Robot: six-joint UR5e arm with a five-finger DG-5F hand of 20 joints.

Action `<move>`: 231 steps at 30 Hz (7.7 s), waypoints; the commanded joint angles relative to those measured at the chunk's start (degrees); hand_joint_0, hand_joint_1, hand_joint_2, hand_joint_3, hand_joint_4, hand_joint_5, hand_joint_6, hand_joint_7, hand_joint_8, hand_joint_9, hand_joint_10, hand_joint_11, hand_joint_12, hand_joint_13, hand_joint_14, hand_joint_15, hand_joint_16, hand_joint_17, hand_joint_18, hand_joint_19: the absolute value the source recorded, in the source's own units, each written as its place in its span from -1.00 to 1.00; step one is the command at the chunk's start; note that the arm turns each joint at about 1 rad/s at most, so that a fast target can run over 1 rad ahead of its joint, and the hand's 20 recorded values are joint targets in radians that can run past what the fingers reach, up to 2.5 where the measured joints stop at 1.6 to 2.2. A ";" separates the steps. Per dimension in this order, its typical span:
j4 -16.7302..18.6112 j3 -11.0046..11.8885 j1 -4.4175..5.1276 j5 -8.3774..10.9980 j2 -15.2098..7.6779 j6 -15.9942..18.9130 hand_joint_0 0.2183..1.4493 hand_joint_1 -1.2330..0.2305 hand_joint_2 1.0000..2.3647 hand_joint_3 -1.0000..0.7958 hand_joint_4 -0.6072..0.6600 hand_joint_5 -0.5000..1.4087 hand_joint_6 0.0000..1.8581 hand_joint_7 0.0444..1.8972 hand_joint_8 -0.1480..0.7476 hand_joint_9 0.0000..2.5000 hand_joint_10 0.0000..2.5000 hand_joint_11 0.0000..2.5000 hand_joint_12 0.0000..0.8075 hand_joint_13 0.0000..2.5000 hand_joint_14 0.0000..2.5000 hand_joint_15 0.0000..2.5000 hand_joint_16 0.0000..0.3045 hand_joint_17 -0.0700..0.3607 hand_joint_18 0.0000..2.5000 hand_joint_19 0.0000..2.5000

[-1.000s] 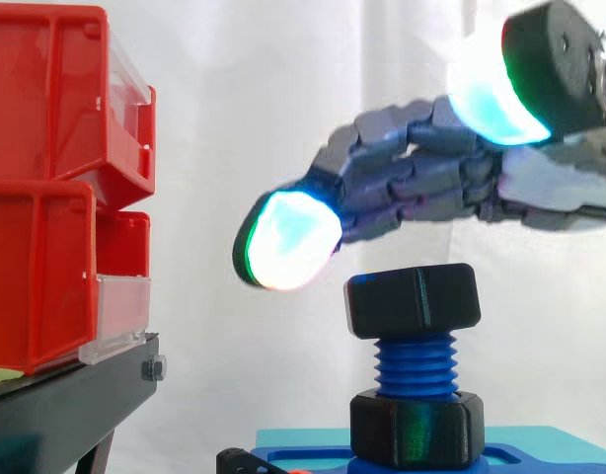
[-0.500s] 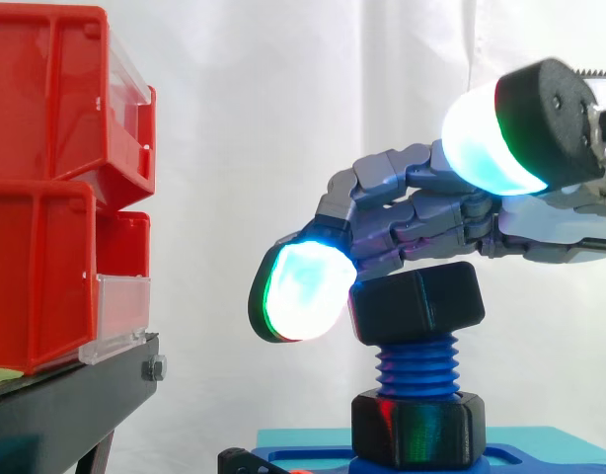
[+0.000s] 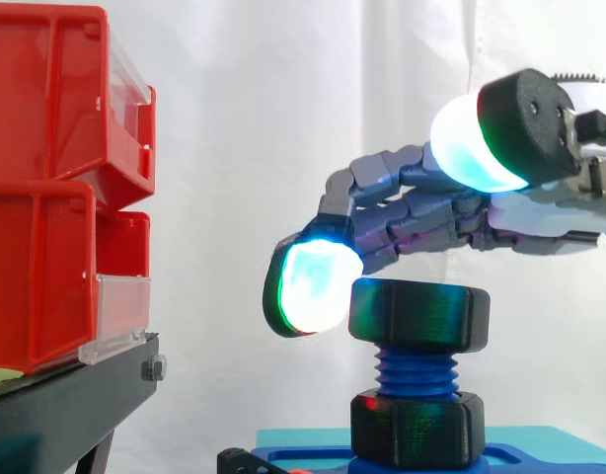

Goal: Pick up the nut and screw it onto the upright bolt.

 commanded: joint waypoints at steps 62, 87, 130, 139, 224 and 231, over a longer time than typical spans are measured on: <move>-3.53 7.17 -2.88 -6.70 -1.87 -0.97 -0.57 0.46 -1.00 -0.44 0.39 -0.61 -0.46 -0.29 -0.05 -0.48 -1.00 -1.00 -0.20 -0.64 -1.00 -1.00 -0.76 -0.30 -0.84 -1.00; -11.00 6.38 -2.53 -7.58 -1.87 -0.53 -0.56 0.45 -1.00 -0.44 0.46 -0.57 -0.46 0.00 -0.01 -0.44 -1.00 -1.00 -0.22 -0.62 -1.00 -1.00 -0.77 -0.32 -0.83 -1.00; -11.79 7.61 -6.75 -11.10 -1.69 -0.97 -0.49 0.32 -1.00 -0.44 0.17 -0.42 -0.34 0.22 -0.10 0.01 -1.00 -1.00 -0.44 -0.38 -1.00 -1.00 -0.84 -0.43 -0.57 -0.98; -15.22 12.45 -8.07 -14.26 -1.78 -1.67 -0.52 0.37 -1.00 -0.44 0.37 -0.54 -0.46 0.12 -0.03 -0.26 -1.00 -1.00 -0.26 -0.49 -1.00 -1.00 -0.78 -0.33 -0.67 -0.98; -18.82 14.73 -7.63 -14.52 -1.69 -1.93 -0.50 0.23 -1.00 -0.44 0.14 -0.38 -0.35 0.33 -0.18 0.25 -1.00 -1.00 -0.65 -0.15 -1.00 -0.99 -0.92 -0.55 -0.34 -0.88; -20.49 17.19 -7.54 -14.52 -1.78 -2.46 -0.51 0.32 -1.00 -0.44 0.34 -0.43 -0.46 0.38 0.08 0.17 -1.00 -1.00 -0.56 -0.22 -1.00 -1.00 -0.89 -0.50 -0.44 -0.92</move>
